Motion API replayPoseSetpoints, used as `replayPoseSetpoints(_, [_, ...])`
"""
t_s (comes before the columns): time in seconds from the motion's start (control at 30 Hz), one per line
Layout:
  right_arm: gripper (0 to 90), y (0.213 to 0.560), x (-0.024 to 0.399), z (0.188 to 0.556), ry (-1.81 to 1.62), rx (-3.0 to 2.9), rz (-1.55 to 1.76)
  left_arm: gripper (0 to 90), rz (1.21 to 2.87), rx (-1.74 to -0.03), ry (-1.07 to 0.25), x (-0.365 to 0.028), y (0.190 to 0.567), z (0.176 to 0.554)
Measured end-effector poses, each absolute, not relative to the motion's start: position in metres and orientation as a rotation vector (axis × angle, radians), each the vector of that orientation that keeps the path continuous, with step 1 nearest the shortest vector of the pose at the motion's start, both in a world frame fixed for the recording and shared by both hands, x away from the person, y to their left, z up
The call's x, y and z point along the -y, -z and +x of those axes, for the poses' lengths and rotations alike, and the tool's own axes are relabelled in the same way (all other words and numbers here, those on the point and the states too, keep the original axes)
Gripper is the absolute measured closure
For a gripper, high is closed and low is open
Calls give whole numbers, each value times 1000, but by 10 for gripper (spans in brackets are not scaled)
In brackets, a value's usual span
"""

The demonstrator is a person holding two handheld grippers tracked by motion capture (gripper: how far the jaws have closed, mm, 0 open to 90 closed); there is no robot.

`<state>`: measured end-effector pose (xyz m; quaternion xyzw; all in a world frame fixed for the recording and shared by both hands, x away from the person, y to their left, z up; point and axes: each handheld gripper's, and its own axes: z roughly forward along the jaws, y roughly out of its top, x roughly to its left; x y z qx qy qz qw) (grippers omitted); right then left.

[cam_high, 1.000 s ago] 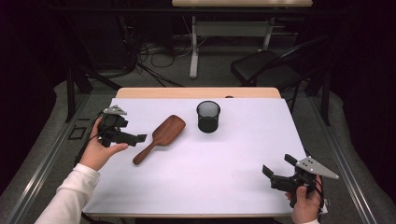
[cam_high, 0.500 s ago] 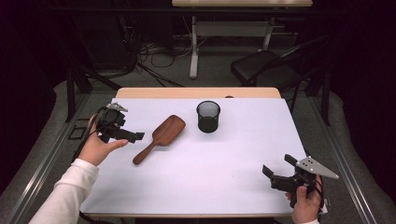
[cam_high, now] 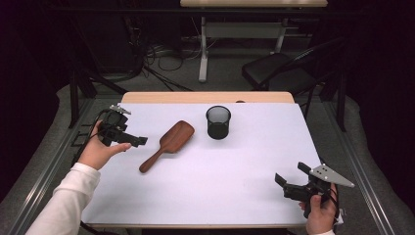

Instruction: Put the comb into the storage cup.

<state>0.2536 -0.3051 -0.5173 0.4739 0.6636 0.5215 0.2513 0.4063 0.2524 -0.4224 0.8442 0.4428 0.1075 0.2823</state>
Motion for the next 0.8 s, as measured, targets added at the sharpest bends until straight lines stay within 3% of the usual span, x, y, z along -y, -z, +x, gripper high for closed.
replayPoseSetpoints(0.8, [13,518,306,254,-1415,-1811,1299,23,2419,-1245,-299,-250,414,417])
